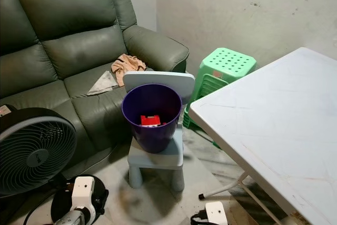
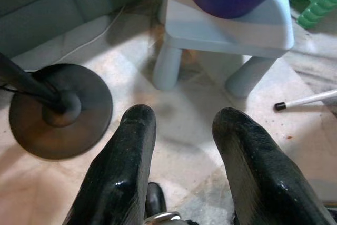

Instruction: Picking trash to rubbish bin

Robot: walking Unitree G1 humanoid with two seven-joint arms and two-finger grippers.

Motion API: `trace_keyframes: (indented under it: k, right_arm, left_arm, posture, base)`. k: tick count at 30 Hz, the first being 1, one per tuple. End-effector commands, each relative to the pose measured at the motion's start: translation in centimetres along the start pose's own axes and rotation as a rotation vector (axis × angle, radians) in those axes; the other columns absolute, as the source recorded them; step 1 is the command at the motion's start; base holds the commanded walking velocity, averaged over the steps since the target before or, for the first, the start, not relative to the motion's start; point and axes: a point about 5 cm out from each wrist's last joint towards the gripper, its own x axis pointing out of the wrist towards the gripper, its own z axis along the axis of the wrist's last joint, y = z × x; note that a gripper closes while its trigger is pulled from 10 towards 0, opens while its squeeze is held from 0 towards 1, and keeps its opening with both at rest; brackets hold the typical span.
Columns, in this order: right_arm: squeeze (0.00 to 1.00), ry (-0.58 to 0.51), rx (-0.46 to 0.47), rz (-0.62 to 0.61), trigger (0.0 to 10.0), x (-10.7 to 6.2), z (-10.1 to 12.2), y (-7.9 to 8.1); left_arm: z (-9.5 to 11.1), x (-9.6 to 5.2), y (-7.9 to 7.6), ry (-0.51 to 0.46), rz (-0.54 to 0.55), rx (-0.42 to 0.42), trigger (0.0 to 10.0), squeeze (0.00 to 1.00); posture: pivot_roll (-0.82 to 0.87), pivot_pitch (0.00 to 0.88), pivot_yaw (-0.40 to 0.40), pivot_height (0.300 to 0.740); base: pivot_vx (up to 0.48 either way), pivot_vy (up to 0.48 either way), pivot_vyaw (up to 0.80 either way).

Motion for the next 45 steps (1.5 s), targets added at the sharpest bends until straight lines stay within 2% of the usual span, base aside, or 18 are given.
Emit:
trace_keyframes:
  k: [1, 7, 12, 14, 18, 21, 27, 36, 39, 41, 45]
  right_arm:
    - [0.0, 0.007, -0.003, 0.001, 10.0, 0.1, 0.2, 0.2]
    - [0.0, 0.016, 0.004, -0.003, 10.0, 0.3, 0.2, 0.6]
    - [0.0, 0.023, 0.02, 0.0, 10.0, 0.3, 0.1, 1.1]
    - [0.0, 0.058, -0.017, 0.024, 10.0, 0.3, -0.4, 1.7]
    - [0.0, 0.083, -0.063, 0.04, 10.0, 0.3, -0.7, 2.0]
    - [0.0, 0.081, -0.078, 0.048, 10.0, 0.3, -0.5, 1.9]
    - [0.0, 0.091, -0.146, 0.076, 10.0, 0.4, -0.3, 2.1]
    - [0.0, 0.091, -0.156, 0.074, 10.0, 0.5, -0.2, 2.0]
    - [0.0, 0.092, -0.16, 0.073, 10.0, 0.5, -0.2, 2.0]
    - [0.0, 0.095, -0.165, 0.072, 10.0, 0.5, -0.2, 1.9]
    - [0.0, 0.099, -0.173, 0.072, 10.0, 0.5, -0.3, 1.9]
  left_arm:
    - [-0.3, -0.2, 0.6, 0.017, 0.013, 0.015, 10.0, 0.0]
    - [-0.3, -0.2, 0.9, 0.023, 0.012, 0.03, 10.0, 0.0]
    - [-0.4, -0.3, 1.0, 0.035, 0.006, 0.049, 10.0, 0.0]
    - [-0.5, -0.3, 1.0, 0.037, 0.009, 0.045, 10.0, 0.0]
    - [-1.2, -0.4, 0.3, 0.061, -0.016, 0.061, 10.0, 0.0]
    - [-1.7, -0.4, -1.0, 0.081, -0.068, 0.109, 10.0, 0.0]
    - [-1.2, 0.0, -2.3, 0.066, -0.108, 0.127, 10.0, 0.0]
    - [-1.1, 0.1, -2.5, 0.064, -0.109, 0.127, 10.0, 0.0]
    - [-1.1, 0.1, -2.5, 0.066, -0.106, 0.12, 10.0, 0.0]
    - [-1.6, 0.0, -2.4, 0.091, -0.104, 0.154, 10.0, 0.0]
    - [-1.8, -0.2, -2.2, 0.097, -0.095, 0.118, 10.0, 0.0]
  posture:
    - [0.02, 0.011, 0.04, 0.74]
    - [0.01, 0.015, 0.067, 0.74]
    - [0.01, 0.019, 0.054, 0.74]
    - [0.01, 0.019, 0.046, 0.74]
    - [0.0, 0.01, 0.021, 0.74]
    - [-0.01, 0.008, 0.014, 0.74]
    - [-0.01, 0.003, 0.003, 0.74]
    - [-0.02, 0.0, 0.002, 0.74]
    - [-0.02, 0.0, 0.001, 0.74]
    - [-0.02, 0.0, 0.002, 0.74]
    - [-0.02, 0.0, 0.001, 0.74]
  base:
    - [0.0, 0.0, 0.0]
    - [0.0, 0.0, 0.0]
    - [0.0, 0.0, 0.0]
    - [0.0, 0.0, 0.0]
    - [0.0, 0.0, -0.43]
    - [0.0, 0.0, -0.56]
    - [0.0, 0.0, -0.55]
    - [0.0, 0.0, -0.55]
    - [0.0, -0.421, -0.56]
    - [0.0, -0.48, -0.54]
    - [0.0, 0.0, -0.54]
